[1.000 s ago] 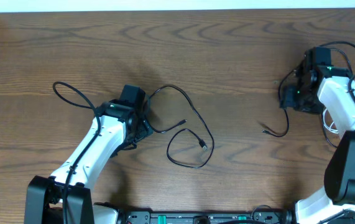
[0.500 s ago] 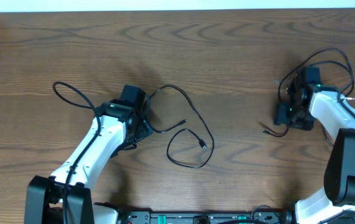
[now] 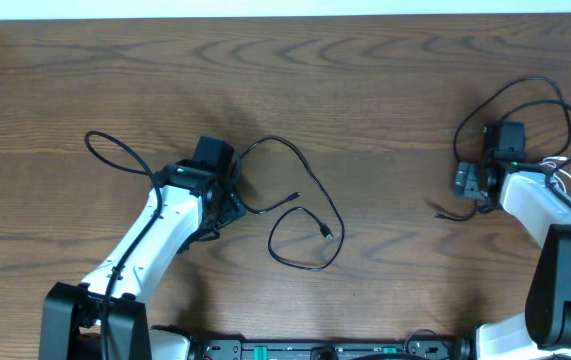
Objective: Untangle cables
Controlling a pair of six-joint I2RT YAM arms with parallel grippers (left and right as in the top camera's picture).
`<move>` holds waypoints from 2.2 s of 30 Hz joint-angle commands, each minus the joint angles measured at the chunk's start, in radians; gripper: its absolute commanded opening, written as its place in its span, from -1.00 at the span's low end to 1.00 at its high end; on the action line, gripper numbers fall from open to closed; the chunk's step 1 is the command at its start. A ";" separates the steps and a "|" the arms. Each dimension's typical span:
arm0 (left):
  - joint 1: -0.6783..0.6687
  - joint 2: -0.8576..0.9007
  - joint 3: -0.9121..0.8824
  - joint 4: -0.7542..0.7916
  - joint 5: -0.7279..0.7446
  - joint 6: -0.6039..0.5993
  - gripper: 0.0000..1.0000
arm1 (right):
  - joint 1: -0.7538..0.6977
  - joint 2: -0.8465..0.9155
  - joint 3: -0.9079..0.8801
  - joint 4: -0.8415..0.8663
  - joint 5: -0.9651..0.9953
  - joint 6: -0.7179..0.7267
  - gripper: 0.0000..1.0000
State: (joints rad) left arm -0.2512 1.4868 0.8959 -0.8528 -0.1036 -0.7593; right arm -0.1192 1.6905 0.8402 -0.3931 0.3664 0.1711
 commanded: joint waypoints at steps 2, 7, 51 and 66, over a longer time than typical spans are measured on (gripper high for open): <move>0.004 0.011 0.004 -0.003 -0.010 -0.005 0.96 | -0.074 0.070 -0.072 -0.041 0.202 0.129 0.98; 0.004 0.011 0.004 -0.003 -0.010 -0.005 0.96 | -0.112 0.070 -0.072 -0.044 0.183 0.163 0.98; 0.004 0.011 0.004 -0.003 -0.010 -0.005 0.96 | 0.280 -0.076 -0.048 0.016 -0.344 -0.090 0.98; 0.004 0.011 0.004 -0.003 -0.010 -0.005 0.96 | 0.280 -0.076 -0.048 0.016 -0.344 -0.090 0.98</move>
State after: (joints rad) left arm -0.2512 1.4868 0.8959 -0.8528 -0.1036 -0.7593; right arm 0.1566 1.6344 0.8021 -0.3771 0.0292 0.0940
